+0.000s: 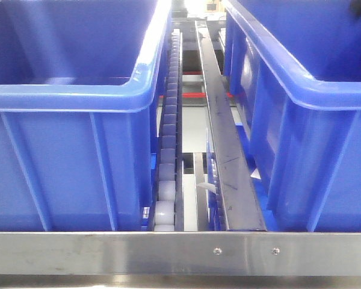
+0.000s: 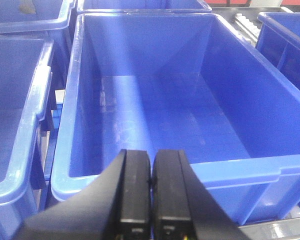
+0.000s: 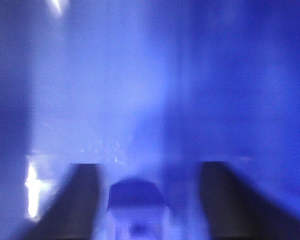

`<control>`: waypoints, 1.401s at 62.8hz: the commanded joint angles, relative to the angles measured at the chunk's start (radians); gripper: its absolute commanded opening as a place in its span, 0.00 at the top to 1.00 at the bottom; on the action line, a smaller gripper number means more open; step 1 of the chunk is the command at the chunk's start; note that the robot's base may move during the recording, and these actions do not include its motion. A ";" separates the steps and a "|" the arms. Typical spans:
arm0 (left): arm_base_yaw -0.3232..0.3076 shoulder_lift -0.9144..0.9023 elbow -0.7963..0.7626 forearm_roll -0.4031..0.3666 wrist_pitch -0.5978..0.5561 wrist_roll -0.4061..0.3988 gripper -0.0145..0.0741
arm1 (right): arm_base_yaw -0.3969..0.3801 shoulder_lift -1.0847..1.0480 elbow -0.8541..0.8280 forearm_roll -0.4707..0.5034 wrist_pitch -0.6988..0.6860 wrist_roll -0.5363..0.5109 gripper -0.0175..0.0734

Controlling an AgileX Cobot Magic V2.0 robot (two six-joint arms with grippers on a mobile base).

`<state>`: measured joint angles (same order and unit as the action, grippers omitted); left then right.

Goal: Pick and sort blue part to right shelf

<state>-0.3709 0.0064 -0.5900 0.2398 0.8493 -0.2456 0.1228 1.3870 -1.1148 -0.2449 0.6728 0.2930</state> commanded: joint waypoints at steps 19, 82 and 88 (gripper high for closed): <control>-0.007 0.017 -0.024 0.030 -0.079 0.003 0.70 | -0.005 -0.518 0.219 0.010 -0.022 -0.011 0.76; -0.007 0.017 -0.024 0.038 -0.064 0.003 0.70 | -0.005 -1.381 0.539 0.010 -0.076 -0.019 0.76; -0.007 0.017 -0.024 0.038 -0.064 0.003 0.70 | -0.005 -1.381 0.539 0.010 -0.076 -0.019 0.76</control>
<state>-0.3709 0.0047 -0.5900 0.2640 0.8565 -0.2418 0.1228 -0.0116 -0.5528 -0.2235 0.6916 0.2835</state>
